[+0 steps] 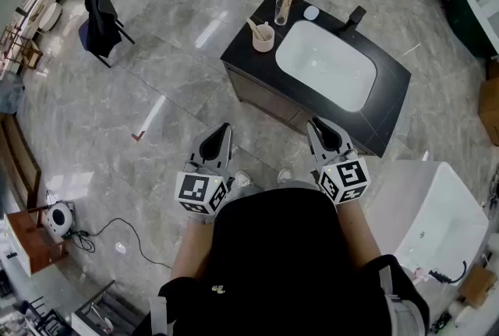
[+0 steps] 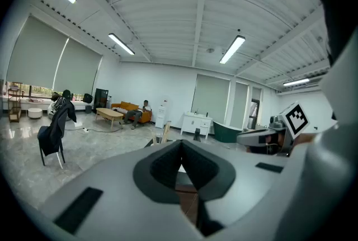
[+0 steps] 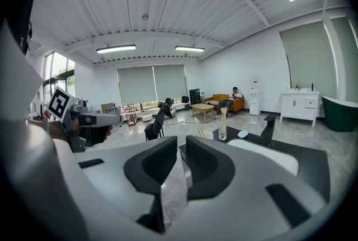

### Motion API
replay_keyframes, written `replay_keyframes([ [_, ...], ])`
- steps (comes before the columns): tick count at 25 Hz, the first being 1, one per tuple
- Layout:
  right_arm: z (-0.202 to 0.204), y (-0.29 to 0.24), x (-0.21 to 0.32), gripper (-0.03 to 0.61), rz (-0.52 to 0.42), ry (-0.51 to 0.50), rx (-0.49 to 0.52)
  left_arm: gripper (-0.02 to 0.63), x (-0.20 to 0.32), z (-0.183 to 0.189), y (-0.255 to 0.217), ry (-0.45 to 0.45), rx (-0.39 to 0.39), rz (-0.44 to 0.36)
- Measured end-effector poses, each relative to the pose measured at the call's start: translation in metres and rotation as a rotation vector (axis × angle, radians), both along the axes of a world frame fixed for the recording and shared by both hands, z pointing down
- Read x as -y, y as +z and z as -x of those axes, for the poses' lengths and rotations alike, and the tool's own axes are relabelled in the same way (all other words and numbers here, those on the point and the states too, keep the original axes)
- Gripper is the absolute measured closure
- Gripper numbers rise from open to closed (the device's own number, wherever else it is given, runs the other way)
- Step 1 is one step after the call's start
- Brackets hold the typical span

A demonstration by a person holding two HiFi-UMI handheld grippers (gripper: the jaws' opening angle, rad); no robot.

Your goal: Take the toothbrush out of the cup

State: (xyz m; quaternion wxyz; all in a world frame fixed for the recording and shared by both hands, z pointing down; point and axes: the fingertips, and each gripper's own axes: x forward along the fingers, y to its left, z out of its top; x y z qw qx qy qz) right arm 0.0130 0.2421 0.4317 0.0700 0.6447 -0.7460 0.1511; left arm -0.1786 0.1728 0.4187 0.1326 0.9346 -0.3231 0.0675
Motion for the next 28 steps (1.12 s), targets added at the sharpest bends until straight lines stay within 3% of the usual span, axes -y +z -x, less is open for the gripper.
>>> replay_keyframes([
  [9,0.03,-0.002,0.003,0.512,0.005,0.0,0.005,0.592,-0.003,0.03,0.006,0.014,-0.012,0.026],
  [18,0.047,0.0,0.01,0.512,0.003,0.09,0.014,0.591,0.009,0.073,0.027,0.032,-0.012,0.077],
  [23,0.032,0.009,0.022,0.512,0.008,0.127,0.044,0.591,0.018,0.068,0.04,0.04,0.004,0.102],
  [28,0.006,0.018,0.054,0.512,0.0,0.106,0.053,0.591,0.046,0.038,0.044,0.034,0.03,0.093],
])
